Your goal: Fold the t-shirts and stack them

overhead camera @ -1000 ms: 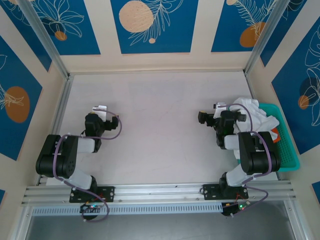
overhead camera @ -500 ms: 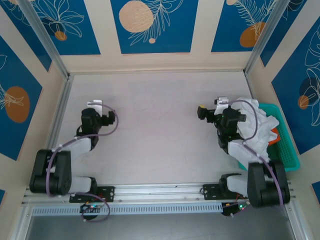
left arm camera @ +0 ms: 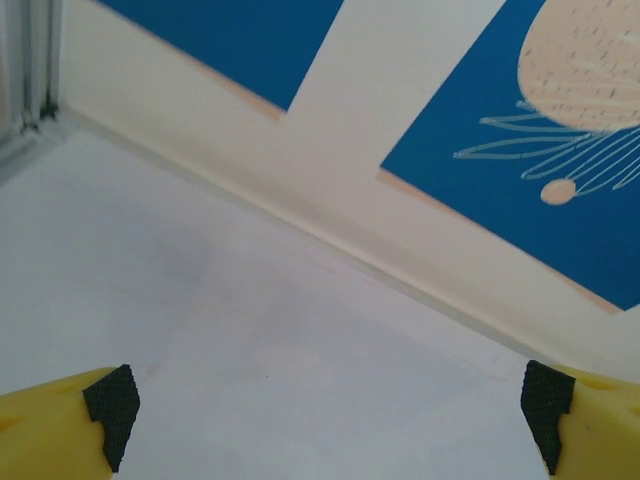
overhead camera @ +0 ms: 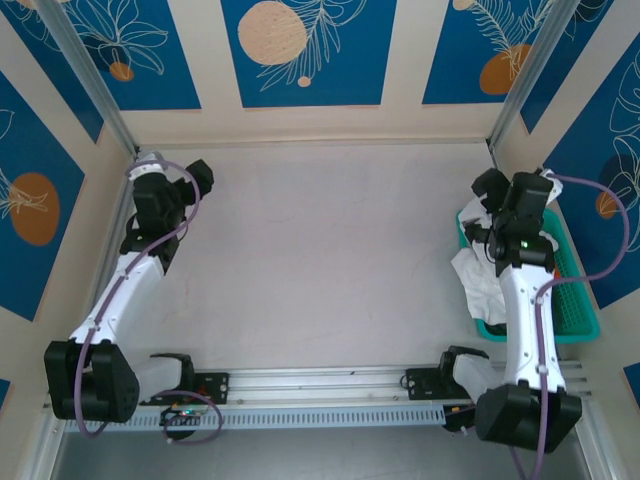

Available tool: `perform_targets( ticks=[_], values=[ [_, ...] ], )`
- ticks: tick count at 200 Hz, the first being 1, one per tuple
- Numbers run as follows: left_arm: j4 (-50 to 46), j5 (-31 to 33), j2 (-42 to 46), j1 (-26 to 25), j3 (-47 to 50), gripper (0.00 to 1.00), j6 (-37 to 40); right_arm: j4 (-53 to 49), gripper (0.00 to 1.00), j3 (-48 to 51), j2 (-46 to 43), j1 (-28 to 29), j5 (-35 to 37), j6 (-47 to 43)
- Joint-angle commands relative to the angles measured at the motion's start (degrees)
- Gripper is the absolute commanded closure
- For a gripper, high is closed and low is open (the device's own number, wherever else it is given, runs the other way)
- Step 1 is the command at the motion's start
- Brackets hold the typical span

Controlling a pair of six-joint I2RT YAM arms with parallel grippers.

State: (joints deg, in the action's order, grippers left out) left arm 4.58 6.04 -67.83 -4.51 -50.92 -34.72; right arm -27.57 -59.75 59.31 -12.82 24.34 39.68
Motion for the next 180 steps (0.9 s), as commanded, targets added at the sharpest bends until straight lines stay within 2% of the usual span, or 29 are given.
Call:
perform_targets(
  ticks=[1,16,34,59,68,81,94,100,120,138,160,180],
  values=[
    [-5.11,-2.42,-0.84,-4.59,0.59,0.00,-4.87,-20.12,0.13,-2.92,6.25,-2.79,4.78,11.30],
    [-8.55,-2.08,-1.36,-10.41,0.44,0.00,-2.84,-24.45,0.22,-4.22,9.94,-3.85,4.66,13.68],
    [-12.11,-2.70,-2.26,-16.91,0.50,0.02,-1.76,-23.84,0.26,-3.87,13.61,-5.08,2.30,12.91],
    [-16.84,-7.11,-3.37,-21.23,0.02,0.03,1.53,-22.09,0.35,-7.12,20.55,-5.57,-3.65,7.42],
    [-19.55,-8.84,-3.60,-21.65,-0.69,0.03,3.64,-21.89,0.37,-8.55,23.33,-5.02,-5.10,5.27],
    [-22.81,-10.40,-3.44,-21.77,-1.37,0.03,5.95,-23.87,0.44,-11.07,27.11,-5.02,-5.96,4.56],
    [-24.15,-12.11,-2.73,-21.86,-1.38,0.04,7.77,-26.04,0.67,-13.23,29.01,-5.22,-5.98,4.87],
    [-24.54,-12.74,-2.19,-21.99,-1.29,0.05,8.39,-26.38,0.74,-13.92,28.71,-4.73,-5.75,4.97],
    [-25.65,-13.98,-1.00,-22.25,-1.96,0.06,10.30,-23.71,0.89,-15.32,24.46,-1.36,-4.04,4.80],
    [-26.17,-15.66,-0.85,-22.33,-3.35,0.09,12.21,-24.86,1.00,-22.08,22.48,2.47,-0.64,5.26],
    [-26.84,-17.46,-1.75,-22.38,-6.60,0.12,14.16,-28.13,1.00,-34.40,22.71,8.87,6.50,5.44],
    [-28.34,-15.12,-2.27,-22.57,-10.54,0.12,15.56,-26.83,1.00,-43.45,23.36,15.19,10.18,4.41]
  ],
)
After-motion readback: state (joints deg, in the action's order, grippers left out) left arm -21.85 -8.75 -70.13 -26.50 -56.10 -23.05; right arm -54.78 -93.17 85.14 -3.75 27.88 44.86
